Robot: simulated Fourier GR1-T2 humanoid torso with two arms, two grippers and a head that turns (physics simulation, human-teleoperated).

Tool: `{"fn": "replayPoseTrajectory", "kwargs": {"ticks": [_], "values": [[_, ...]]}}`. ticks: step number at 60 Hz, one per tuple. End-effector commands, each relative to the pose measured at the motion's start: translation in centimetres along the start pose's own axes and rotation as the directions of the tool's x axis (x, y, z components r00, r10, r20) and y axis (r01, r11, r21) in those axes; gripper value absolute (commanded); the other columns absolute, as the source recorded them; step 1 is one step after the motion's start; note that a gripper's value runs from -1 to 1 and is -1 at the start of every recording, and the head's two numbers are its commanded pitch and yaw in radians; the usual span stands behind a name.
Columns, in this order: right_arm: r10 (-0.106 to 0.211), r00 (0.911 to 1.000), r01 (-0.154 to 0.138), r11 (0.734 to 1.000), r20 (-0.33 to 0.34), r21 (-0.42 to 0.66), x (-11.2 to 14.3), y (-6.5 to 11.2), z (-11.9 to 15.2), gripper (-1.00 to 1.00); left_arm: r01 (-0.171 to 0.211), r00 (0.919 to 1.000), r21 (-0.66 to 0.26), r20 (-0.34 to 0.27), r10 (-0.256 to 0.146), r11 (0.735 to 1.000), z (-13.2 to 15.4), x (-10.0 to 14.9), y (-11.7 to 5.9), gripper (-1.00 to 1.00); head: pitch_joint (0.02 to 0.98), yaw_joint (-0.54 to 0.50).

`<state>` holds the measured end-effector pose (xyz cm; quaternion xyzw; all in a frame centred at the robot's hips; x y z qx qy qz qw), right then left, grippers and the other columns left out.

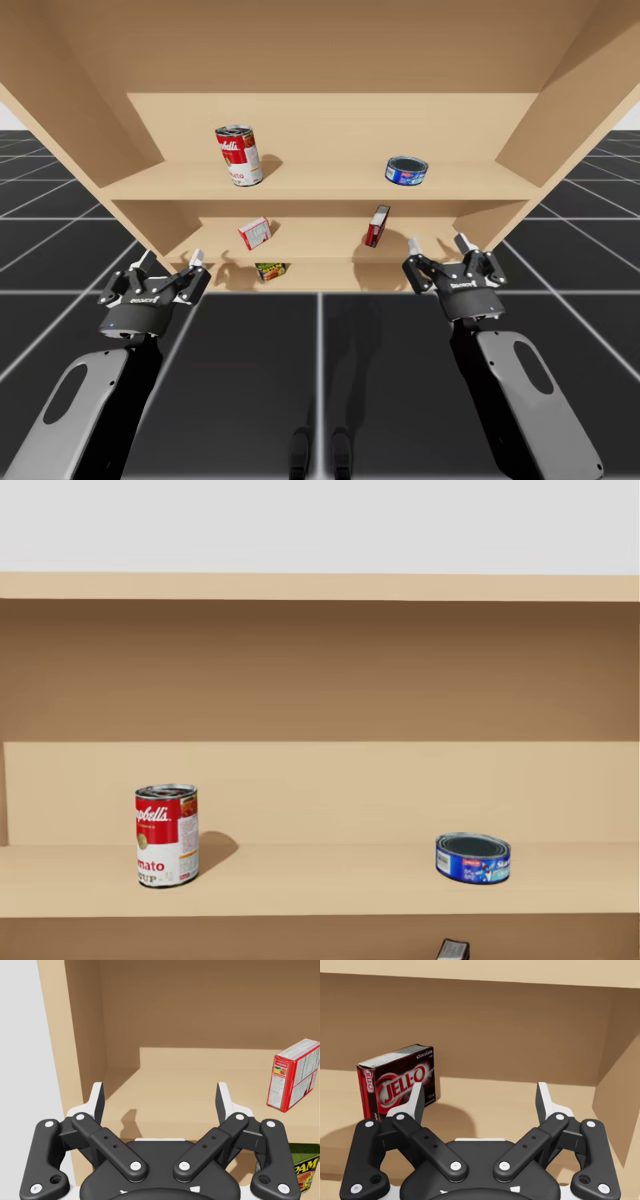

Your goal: Find the potted meat can on the shelf and bring it to me.

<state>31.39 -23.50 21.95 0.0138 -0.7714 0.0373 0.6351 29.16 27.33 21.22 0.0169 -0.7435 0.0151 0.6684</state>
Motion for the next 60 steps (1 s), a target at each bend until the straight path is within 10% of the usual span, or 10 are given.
{"fn": "replayPoseTrajectory", "kwargs": {"ticks": [1, 12, 60], "values": [[-0.01, 0.9999, 0.01, 0.999, 0.002, -0.033, 0.21, 0.03, 0.16, -1.0, 0.0, 1.0, 0.0, 0.001, 0.0, 1.0, 0.0, -0.01, 0.05, -1.0, 0.081, -0.02], [-0.054, 0.9985, 0.054, 0.998, -0.004, -0.019, 0.42, -0.38, -0.12, -1.0, -0.013, 0.9999, -0.008, 0.0, 0.013, 1.0, 0.01, 0.0, 0.05, -1.0, 0.138, -0.02], [-0.036, 0.9988, 0.036, 0.999, -0.034, -0.003, 0.2, -0.18, -0.27, -1.0, -0.029, 0.9996, -0.049, -0.007, 0.029, 0.998, 0.09, 0.13, 0.0, -1.0, 0.713, 0.17]]}}
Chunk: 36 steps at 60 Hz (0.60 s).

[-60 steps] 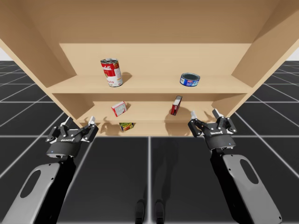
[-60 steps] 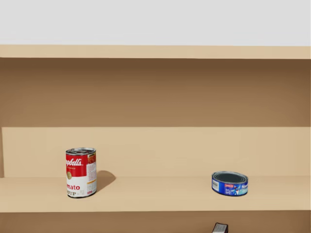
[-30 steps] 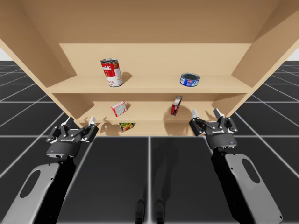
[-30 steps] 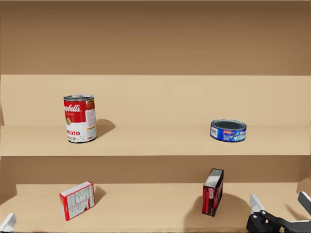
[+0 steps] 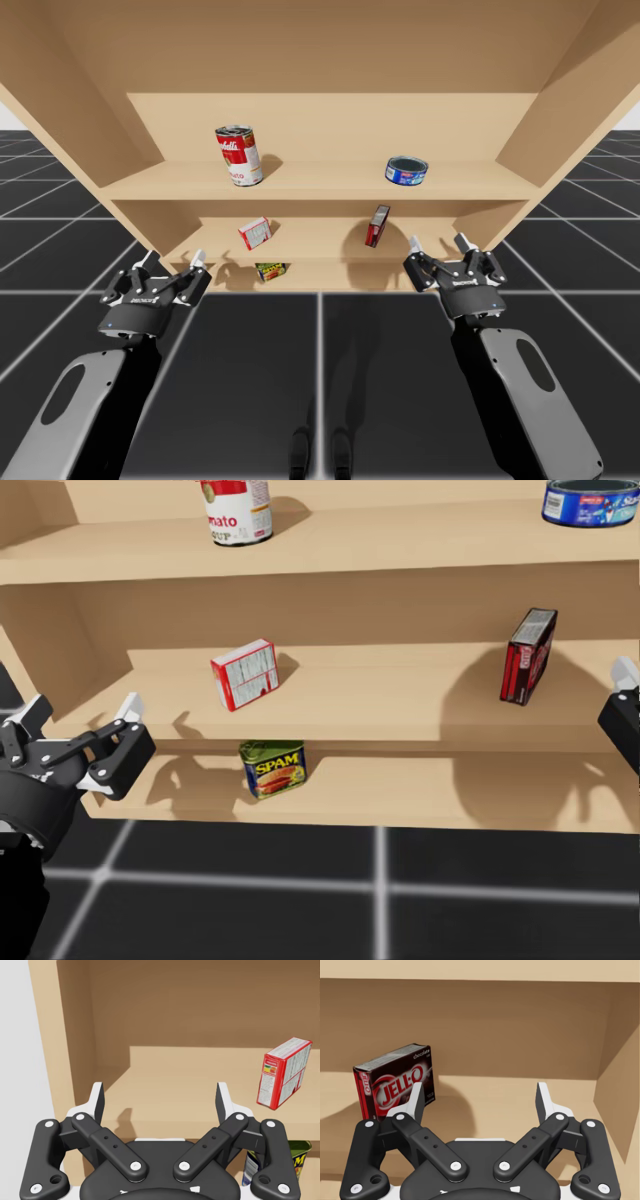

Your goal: Find the potted meat can on the shelf and bring it to me.

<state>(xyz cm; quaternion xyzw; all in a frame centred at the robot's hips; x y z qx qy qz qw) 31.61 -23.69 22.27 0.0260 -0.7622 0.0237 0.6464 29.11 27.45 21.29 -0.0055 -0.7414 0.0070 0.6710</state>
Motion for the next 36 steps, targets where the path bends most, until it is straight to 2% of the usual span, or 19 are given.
{"fn": "replayPoseTrajectory", "kwargs": {"ticks": [1, 9, 18, 23, 28, 29, 36], "values": [[0.002, 1.0, -0.002, 1.0, -0.006, 0.002, -0.1, 0.1, 0.0, -1.0, -0.005, 1.0, -0.01, 0.0, 0.005, 1.0, 0.1, 0.0, -0.2, -1.0, 0.732, 0.18], [0.004, 1.0, -0.004, 1.0, -0.002, -0.004, 0.0, 0.0, 0.0, -1.0, -0.011, 0.9999, -0.025, 0.001, 0.011, 1.0, 0.2, 0.1, -0.9, -1.0, 0.765, 0.2], [0.002, 1.0, -0.002, 1.0, -0.001, -0.011, 0.0, 0.0, 0.0, -1.0, -0.053, 0.9986, -0.082, -0.006, 0.053, 0.995, 1.1, 1.2, -1.8, -1.0, 0.765, 0.2], [-0.001, 1.0, 0.001, 1.0, -0.002, -0.012, 0.0, 0.0, 0.0, -1.0, -0.046, 0.9989, -0.112, 0.006, 0.047, 0.993, 2.3, 2.2, -2.3, -1.0, 0.76, 0.2], [-0.005, 1.0, 0.005, 1.0, -0.003, -0.01, 0.0, 0.0, 0.0, -1.0, -0.045, 0.9989, -0.151, -0.017, 0.043, 0.988, 3.5, 2.6, -2.5, -1.0, 0.756, 0.21], [-0.005, 1.0, 0.005, 1.0, -0.003, -0.01, 0.0, 0.0, 0.0, -1.0, -0.05, 0.9984, -0.169, 0.016, 0.054, 0.984, 3.6, 2.4, -2.4, -1.0, 0.757, 0.21], [-0.006, 1.0, 0.006, 1.0, -0.003, -0.007, 0.1, -0.1, 0.0, -1.0, -0.082, 0.9965, -0.224, -0.034, 0.076, 0.971, 5.1, 2.5, -2.6, -1.0, 0.756, 0.21]]}}
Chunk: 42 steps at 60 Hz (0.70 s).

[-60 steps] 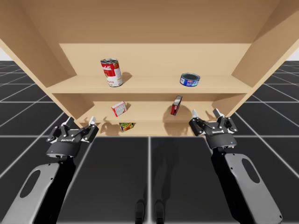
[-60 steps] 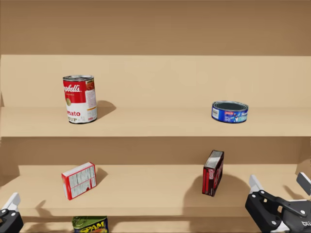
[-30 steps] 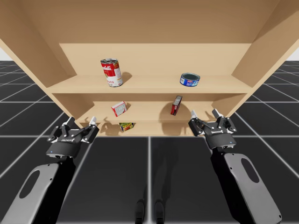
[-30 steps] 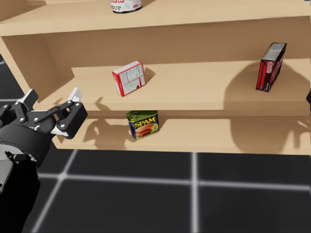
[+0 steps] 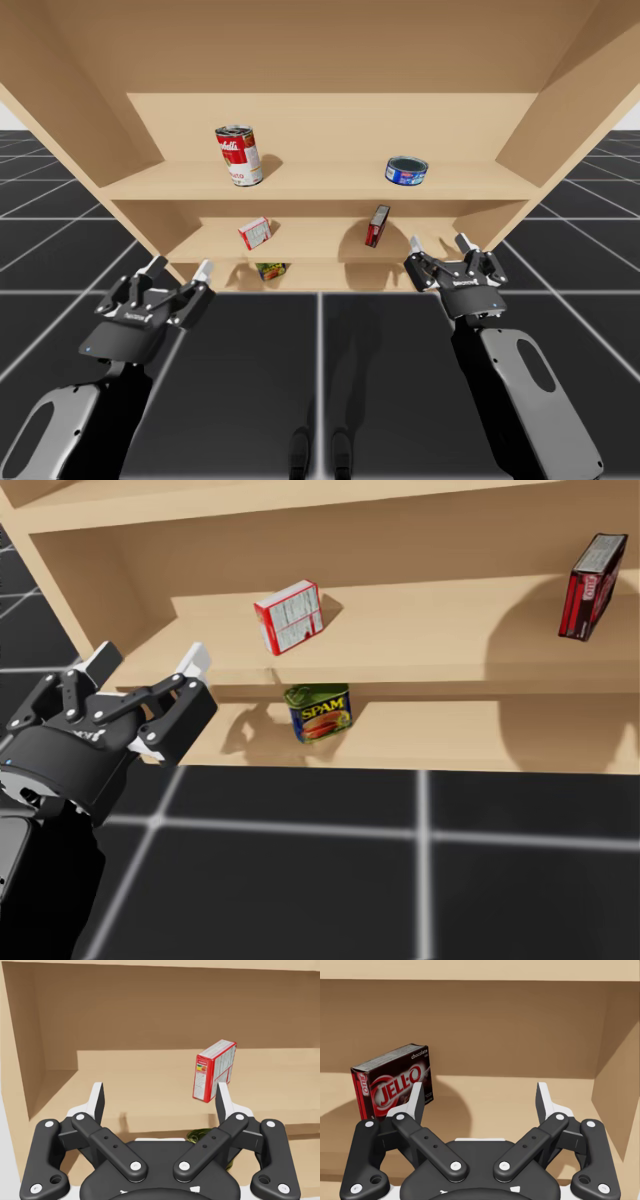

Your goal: Find the potted meat can on the shelf and bring it to me.

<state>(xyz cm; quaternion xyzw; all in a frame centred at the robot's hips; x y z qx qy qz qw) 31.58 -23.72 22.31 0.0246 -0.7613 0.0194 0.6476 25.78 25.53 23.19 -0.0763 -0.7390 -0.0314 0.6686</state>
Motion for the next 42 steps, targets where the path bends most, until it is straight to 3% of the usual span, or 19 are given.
{"fn": "replayPoseTrajectory", "kwargs": {"ticks": [1, 7, 16, 28, 33, 42], "values": [[-0.002, 1.0, 0.002, 1.0, 0.0, 0.002, 0.0, -0.1, -0.1, -1.0, -0.028, 0.9991, -0.09, -0.033, 0.025, 0.996, 2.1, 0.1, -0.9, -1.0, 0.756, 0.21], [-0.004, 1.0, 0.004, 1.0, 0.0, 0.004, 0.1, -0.2, 0.0, -1.0, -0.025, 0.9971, -0.159, -0.075, 0.013, 0.987, 2.9, -0.9, -0.8, -1.0, 0.756, 0.22], [-0.009, 0.9999, 0.009, 1.0, 0.007, 0.003, 0.2, -0.3, 0.0, -1.0, -0.03, 0.9816, -0.252, -0.19, -0.019, 0.967, 3.4, -4.6, -0.2, -1.0, 0.757, 0.22], [-0.008, 0.9999, 0.008, 1.0, 0.013, 0.009, 0.2, -0.3, 0.0, -1.0, -0.048, 0.9695, -0.338, -0.242, -0.038, 0.94, 1.8, -8.0, 0.0, -1.0, 0.757, 0.23], [-0.007, 0.9998, 0.007, 1.0, 0.016, 0.01, 0.2, -0.3, -0.1, -1.0, -0.037, 0.9678, -0.348, -0.246, -0.054, 0.937, 0.6, -8.7, 0.2, -1.0, 0.757, 0.23], [-0.008, 0.9998, 0.008, 1.0, 0.02, 0.009, 0.2, -0.3, -0.1, -1.0, -0.055, 0.9657, -0.381, -0.255, -0.048, 0.923, -1.6, -9.5, 0.3, -1.0, 0.756, 0.23]]}}
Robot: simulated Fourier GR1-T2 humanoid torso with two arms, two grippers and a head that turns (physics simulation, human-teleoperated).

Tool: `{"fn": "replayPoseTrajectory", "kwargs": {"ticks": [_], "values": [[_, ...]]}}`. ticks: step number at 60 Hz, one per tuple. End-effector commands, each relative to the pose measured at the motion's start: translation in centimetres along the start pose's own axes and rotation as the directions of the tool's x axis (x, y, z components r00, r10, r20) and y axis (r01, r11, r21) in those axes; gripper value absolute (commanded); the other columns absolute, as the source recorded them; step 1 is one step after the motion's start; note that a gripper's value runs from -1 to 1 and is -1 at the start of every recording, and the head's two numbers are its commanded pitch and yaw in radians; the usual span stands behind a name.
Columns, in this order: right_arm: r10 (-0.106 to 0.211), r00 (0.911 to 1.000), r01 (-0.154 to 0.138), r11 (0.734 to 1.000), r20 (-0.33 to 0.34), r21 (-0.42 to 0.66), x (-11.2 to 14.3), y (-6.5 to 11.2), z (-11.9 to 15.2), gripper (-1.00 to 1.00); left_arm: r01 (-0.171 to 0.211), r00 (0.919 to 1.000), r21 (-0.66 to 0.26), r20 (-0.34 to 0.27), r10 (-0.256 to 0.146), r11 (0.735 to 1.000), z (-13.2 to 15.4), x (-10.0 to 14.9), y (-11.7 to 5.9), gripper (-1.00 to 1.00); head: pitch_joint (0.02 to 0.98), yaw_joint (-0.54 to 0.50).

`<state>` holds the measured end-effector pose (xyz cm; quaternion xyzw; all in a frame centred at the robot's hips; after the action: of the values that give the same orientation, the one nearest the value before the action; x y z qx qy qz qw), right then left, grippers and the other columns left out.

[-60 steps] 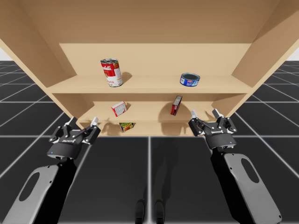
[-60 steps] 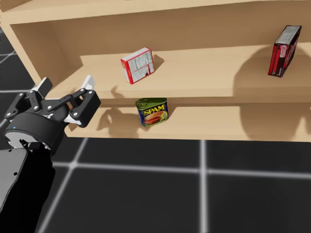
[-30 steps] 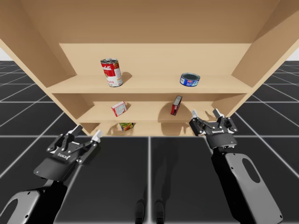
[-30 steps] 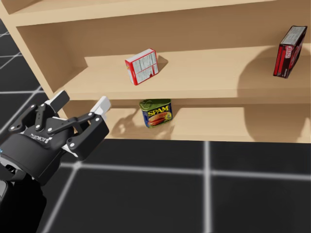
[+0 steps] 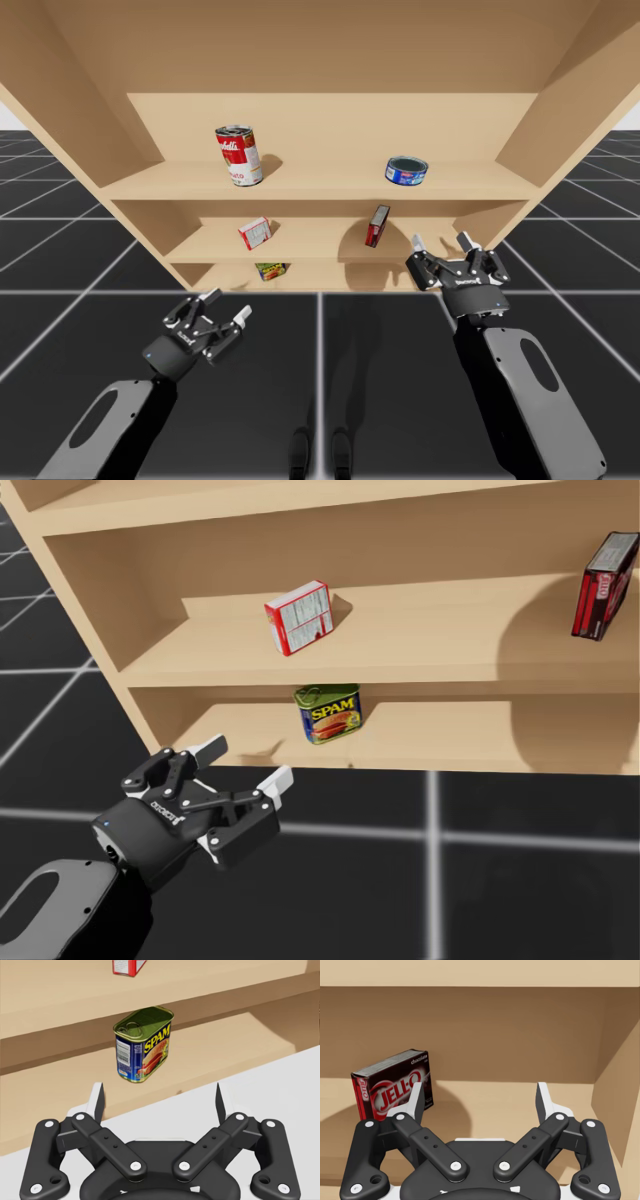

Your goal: Find the potted meat can on the shelf and bring it to me.

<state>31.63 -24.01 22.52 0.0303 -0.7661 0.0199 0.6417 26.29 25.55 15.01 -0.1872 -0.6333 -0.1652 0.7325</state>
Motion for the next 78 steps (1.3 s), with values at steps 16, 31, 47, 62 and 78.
{"fn": "replayPoseTrajectory", "kwargs": {"ticks": [16, 31, 47, 62, 78], "values": [[0.001, 1.0, -0.001, 1.0, 0.006, -0.001, 0.0, 0.0, 0.0, -1.0, 0.046, 0.9985, -0.066, -0.025, -0.048, 0.997, -6.2, -0.2, 1.5, -1.0, 0.751, 0.23], [0.001, 1.0, -0.001, 1.0, 0.007, -0.004, 0.1, -0.1, 0.1, -1.0, 0.049, 0.9973, -0.085, -0.051, -0.053, 0.995, -10.4, -0.6, 2.1, -1.0, 0.755, 0.23], [-0.002, 0.9999, 0.002, 1.0, 0.01, -0.01, 0.2, -0.3, 0.1, -1.0, 0.048, 0.9957, -0.082, -0.075, -0.054, 0.995, -13.1, -1.2, 2.4, -1.0, 0.76, 0.21], [-0.008, 0.9999, 0.008, 1.0, 0.013, -0.017, 0.3, -0.5, 0.1, -1.0, 0.054, 0.9929, -0.104, -0.1, -0.064, 0.993, -14.6, -1.8, 1.9, -1.0, 0.758, 0.21], [-0.007, 0.9999, 0.007, 1.0, 0.014, -0.019, 0.3, -0.5, 0.1, -1.0, 0.06, 0.9955, -0.11, -0.066, -0.067, 0.992, -12.9, -1.1, 1.4, 1.0, 0.753, 0.21]]}}
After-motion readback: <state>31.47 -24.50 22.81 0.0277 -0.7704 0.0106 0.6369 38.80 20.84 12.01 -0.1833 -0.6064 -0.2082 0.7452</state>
